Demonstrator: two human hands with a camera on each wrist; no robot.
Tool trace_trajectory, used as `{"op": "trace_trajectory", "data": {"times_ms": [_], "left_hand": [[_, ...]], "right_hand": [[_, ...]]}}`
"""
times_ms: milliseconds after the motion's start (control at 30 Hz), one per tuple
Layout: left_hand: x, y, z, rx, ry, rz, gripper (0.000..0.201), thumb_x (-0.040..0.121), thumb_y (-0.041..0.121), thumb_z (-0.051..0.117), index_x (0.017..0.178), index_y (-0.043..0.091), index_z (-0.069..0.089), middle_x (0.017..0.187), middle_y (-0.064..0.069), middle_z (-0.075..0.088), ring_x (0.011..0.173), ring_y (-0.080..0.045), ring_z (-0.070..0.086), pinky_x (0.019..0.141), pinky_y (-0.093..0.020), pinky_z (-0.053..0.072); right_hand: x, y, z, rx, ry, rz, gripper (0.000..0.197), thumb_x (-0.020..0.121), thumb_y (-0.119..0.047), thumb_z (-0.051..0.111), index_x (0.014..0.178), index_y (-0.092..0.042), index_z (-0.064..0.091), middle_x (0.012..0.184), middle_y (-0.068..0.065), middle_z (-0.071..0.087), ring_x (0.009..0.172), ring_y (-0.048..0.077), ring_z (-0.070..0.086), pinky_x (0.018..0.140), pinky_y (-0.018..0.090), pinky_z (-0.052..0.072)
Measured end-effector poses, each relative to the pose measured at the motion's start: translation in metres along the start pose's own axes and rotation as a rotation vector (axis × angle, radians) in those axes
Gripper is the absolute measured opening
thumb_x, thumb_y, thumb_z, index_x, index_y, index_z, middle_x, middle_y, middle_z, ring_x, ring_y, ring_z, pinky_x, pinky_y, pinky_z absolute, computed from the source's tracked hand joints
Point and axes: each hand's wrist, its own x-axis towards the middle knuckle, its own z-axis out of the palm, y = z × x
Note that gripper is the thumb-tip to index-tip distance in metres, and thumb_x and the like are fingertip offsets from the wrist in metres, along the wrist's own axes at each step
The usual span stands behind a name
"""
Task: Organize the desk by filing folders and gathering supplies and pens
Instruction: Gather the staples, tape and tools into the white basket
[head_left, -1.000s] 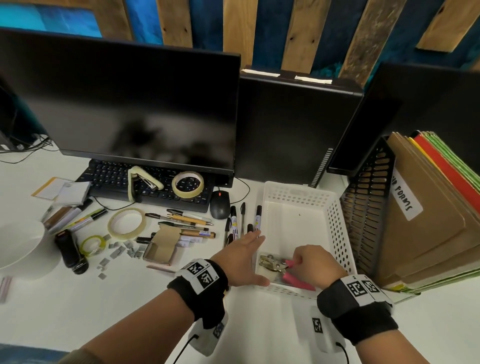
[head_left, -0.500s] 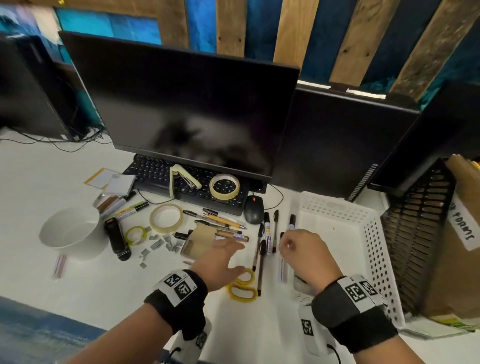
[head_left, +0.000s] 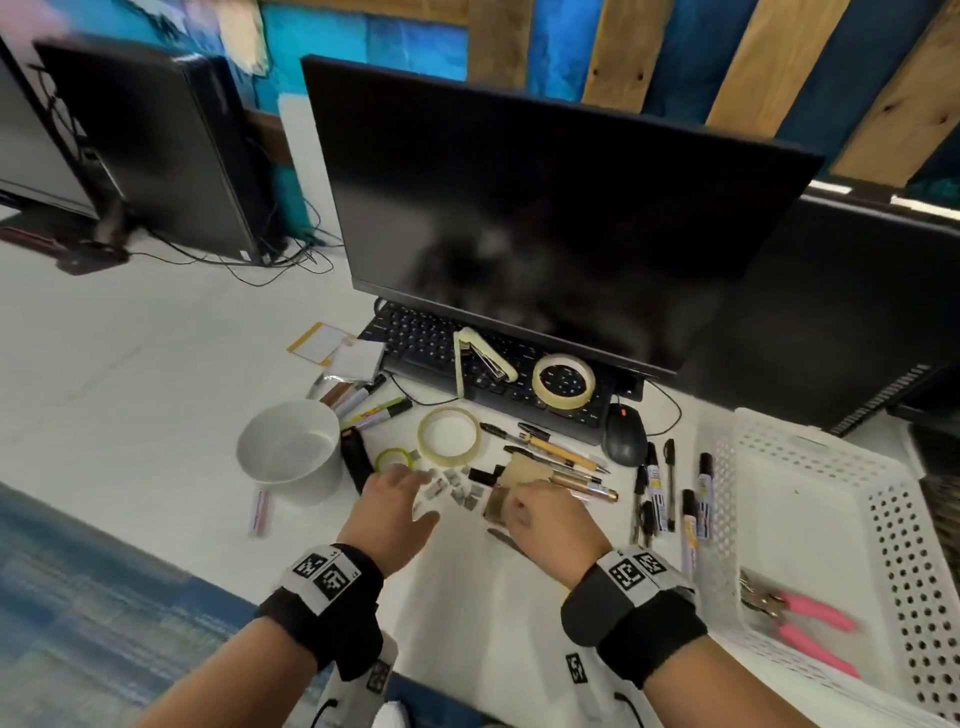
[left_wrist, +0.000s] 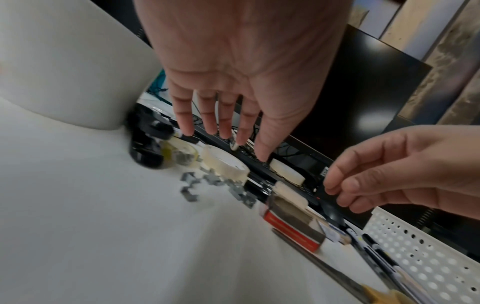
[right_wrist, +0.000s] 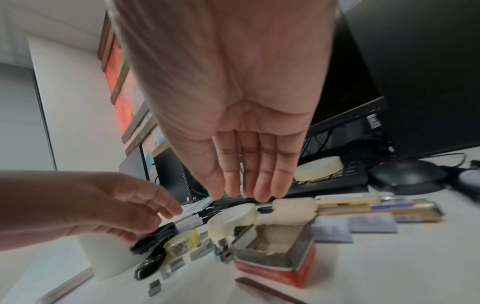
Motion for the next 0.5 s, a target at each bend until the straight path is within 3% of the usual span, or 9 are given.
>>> {"op": "trace_trajectory", "data": {"times_ms": [233, 400, 500], "left_hand": [[0.015, -0.045, -0.015, -0.007, 0.128, -0.025, 0.045, 0.084, 0.025, 0.064, 0.123, 0.004, 0.055, 0.112, -0.017, 0.052, 0.105, -0.037, 0.052, 0.095, -0.039, 0.042], [0.027, -0.053, -0.004, 0.101, 0.028, -0.015, 0.049, 0.094, 0.033, 0.044, 0.136, 0.010, 0.036, 0.139, -0.017, 0.031, 0.126, -0.033, 0.038, 0.109, -0.034, 0.030], [0.030, -0.061, -0.004, 0.155, 0.002, 0.027, 0.046, 0.095, 0.026, 0.038, 0.139, 0.011, 0.032, 0.146, -0.014, 0.026, 0.135, -0.029, 0.029, 0.113, -0.031, 0.022]], "right_hand": [[0.056, -0.036, 0.029, 0.010, 0.009, 0.037, 0.027, 0.089, -0.018, 0.049, 0.114, -0.015, 0.058, 0.116, 0.007, 0.057, 0.106, 0.025, 0.057, 0.084, 0.032, 0.045], [0.083, -0.052, 0.043, 0.002, -0.025, 0.081, 0.033, 0.091, -0.014, 0.046, 0.124, -0.010, 0.050, 0.129, 0.009, 0.049, 0.117, 0.027, 0.052, 0.091, 0.032, 0.044], [0.092, -0.055, 0.047, 0.003, -0.014, 0.098, 0.040, 0.092, -0.010, 0.045, 0.132, -0.009, 0.043, 0.140, 0.008, 0.041, 0.125, 0.025, 0.047, 0.100, 0.031, 0.040]]}}
